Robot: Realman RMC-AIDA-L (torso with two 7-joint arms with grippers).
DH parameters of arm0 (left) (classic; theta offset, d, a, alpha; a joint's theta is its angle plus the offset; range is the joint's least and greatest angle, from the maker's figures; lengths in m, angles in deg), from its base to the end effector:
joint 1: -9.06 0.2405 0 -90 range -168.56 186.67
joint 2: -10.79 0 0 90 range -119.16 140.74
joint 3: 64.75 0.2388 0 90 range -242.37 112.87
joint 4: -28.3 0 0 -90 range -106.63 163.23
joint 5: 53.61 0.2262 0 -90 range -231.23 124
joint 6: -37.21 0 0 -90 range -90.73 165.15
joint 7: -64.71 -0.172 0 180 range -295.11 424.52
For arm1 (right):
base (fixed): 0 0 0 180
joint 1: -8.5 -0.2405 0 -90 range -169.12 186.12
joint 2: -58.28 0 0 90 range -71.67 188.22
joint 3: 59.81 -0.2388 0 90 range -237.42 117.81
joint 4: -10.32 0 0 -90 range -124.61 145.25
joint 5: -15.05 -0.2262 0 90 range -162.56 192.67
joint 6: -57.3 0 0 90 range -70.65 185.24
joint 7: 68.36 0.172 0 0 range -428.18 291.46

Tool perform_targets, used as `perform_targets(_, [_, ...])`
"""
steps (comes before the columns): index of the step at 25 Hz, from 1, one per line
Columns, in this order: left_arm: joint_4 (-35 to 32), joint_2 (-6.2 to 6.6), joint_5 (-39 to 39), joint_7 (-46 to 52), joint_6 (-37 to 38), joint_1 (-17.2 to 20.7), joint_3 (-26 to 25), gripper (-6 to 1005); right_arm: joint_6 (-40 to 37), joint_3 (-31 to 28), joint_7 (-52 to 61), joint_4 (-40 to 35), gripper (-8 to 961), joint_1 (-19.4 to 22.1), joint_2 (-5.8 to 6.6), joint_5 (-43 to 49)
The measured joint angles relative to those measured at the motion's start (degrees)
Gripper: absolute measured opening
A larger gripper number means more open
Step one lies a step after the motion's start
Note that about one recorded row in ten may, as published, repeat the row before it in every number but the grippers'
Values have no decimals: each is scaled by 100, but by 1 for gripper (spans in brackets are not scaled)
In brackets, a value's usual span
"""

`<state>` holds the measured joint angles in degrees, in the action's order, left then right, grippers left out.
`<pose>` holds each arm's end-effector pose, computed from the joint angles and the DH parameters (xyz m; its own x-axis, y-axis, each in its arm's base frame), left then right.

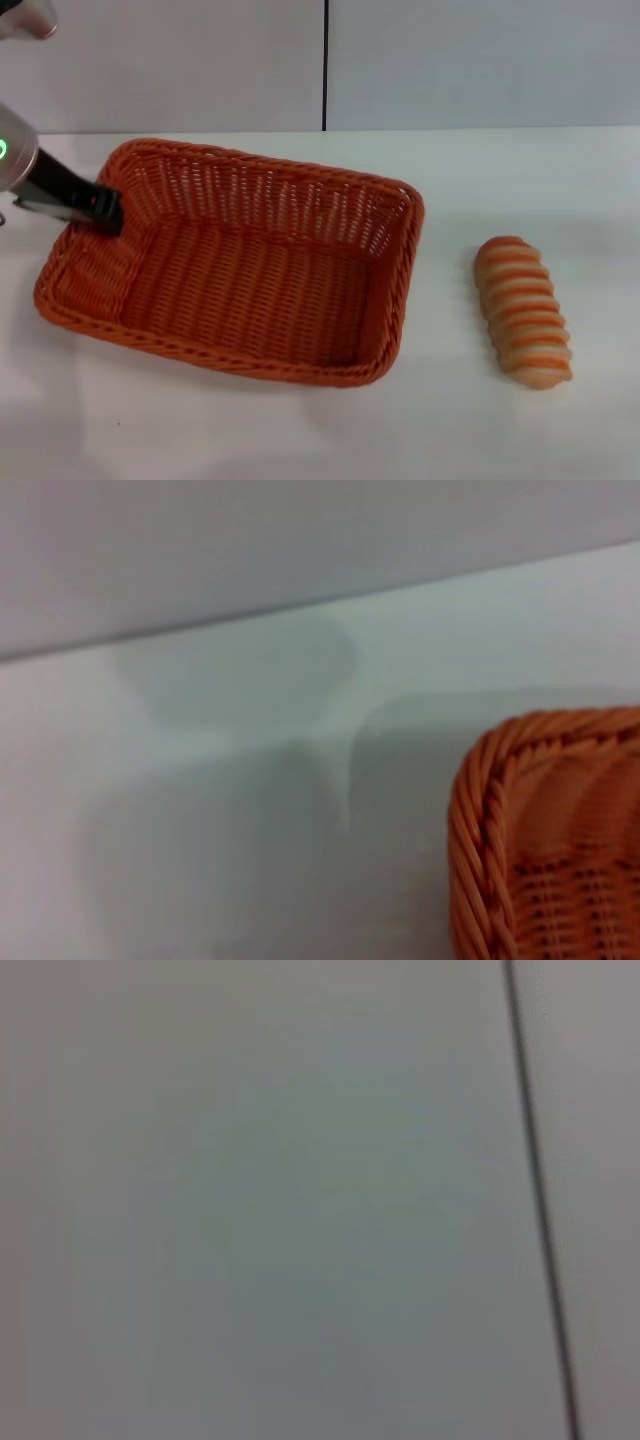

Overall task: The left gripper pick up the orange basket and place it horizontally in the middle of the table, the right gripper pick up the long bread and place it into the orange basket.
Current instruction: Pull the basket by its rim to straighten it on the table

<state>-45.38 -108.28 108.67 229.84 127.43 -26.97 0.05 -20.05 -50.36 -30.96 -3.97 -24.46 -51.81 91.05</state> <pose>-0.2308 0.3861 0.0393 0.3536 0.9334 0.0616 0.7493 -0.2432 -0.6160 0.3070 0.4110 0.1458 0.6455 0.3105 -0.6978 -0.6646 -0.2219 -0.7135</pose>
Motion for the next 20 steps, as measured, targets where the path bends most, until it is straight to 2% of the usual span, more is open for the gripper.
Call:
perform_targets(8, [-212,-3,-171,8,220,358,-398,167,53,267,-6,96,581,-195,68,4])
perform_targets(10, [-496,-3,-219,8,334,561,-442,155,53,270,-6,96,581,-204,69,3])
perform_targets(20, [-648,3,-283,8,669,654,-403,138,29,321,-6,88,581,-212,14,-38])
